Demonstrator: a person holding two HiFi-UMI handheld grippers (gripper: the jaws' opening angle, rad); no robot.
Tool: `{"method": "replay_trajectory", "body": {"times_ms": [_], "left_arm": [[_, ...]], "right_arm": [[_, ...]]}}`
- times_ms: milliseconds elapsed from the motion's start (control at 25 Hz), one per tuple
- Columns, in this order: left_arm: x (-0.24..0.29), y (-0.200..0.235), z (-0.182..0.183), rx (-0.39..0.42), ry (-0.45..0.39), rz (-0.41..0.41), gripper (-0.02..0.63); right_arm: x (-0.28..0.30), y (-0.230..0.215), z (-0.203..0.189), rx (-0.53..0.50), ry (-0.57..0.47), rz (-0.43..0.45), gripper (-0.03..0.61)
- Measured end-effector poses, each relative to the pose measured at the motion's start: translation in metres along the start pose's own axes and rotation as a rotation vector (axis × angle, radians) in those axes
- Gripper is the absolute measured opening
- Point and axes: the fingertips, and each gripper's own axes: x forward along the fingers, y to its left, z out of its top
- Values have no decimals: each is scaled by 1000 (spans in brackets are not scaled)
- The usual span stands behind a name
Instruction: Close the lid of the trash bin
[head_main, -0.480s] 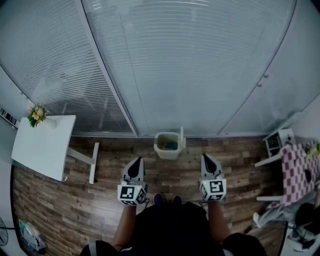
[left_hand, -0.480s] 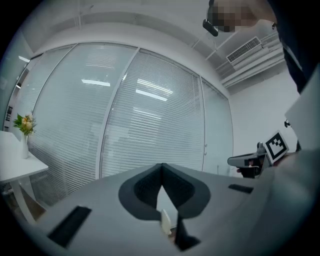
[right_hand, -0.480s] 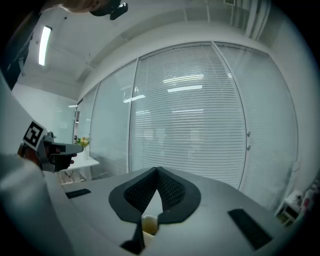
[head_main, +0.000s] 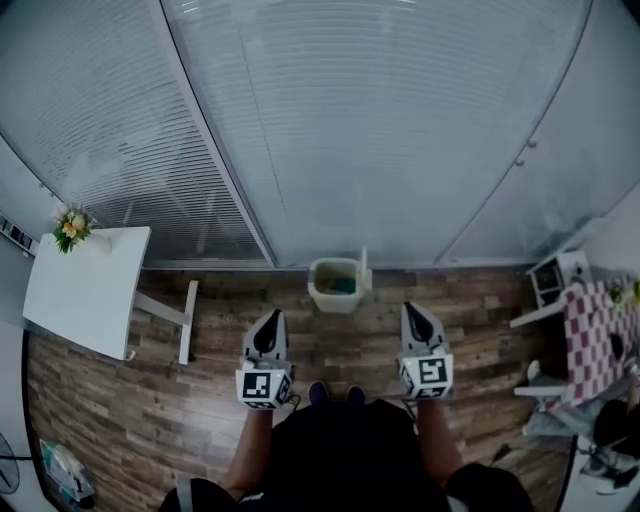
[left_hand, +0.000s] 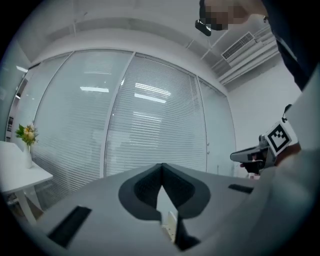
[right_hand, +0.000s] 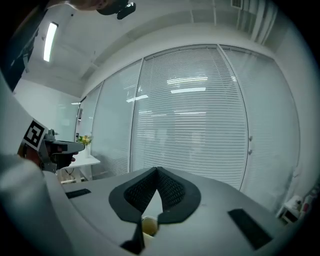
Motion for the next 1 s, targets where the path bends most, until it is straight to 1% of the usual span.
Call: {"method": "replay_trajectory", "body": {"times_ms": [80, 200, 360, 400, 440, 480, 560, 720, 840, 1000], "left_arm": [[-1, 3, 3, -5, -1, 10, 7], [1, 1, 4, -19, -1, -17, 7], [7, -4, -5, -11, 25, -47, 7], [8, -5, -7, -10, 31, -53, 8], [9, -6, -10, -9, 35, -56, 6], [9, -6, -11, -8, 38, -57, 6], [11, -6, -15, -11, 43, -60, 8], [11, -10, -19, -14, 43, -87, 6], [12, -9, -17, -30, 38, -79, 7], [12, -5, -16, -18, 43, -68, 7]], "right_arm": [[0, -1, -4, 33, 0, -13, 3], [-1, -7, -11, 80, -16, -22, 3], [-1, -11, -13, 94, -28, -43, 10], [0, -10, -14, 113, -35, -34, 67], [2, -10, -16, 143, -34, -24, 253], [3, -11, -20, 173, -25, -20, 308], [4, -11, -25, 194, -2, -24, 311], [2, -8, -31, 168, 26, -26, 311], [2, -5, -33, 163, 31, -27, 311], [4, 3, -31, 156, 36, -2, 311]]}}
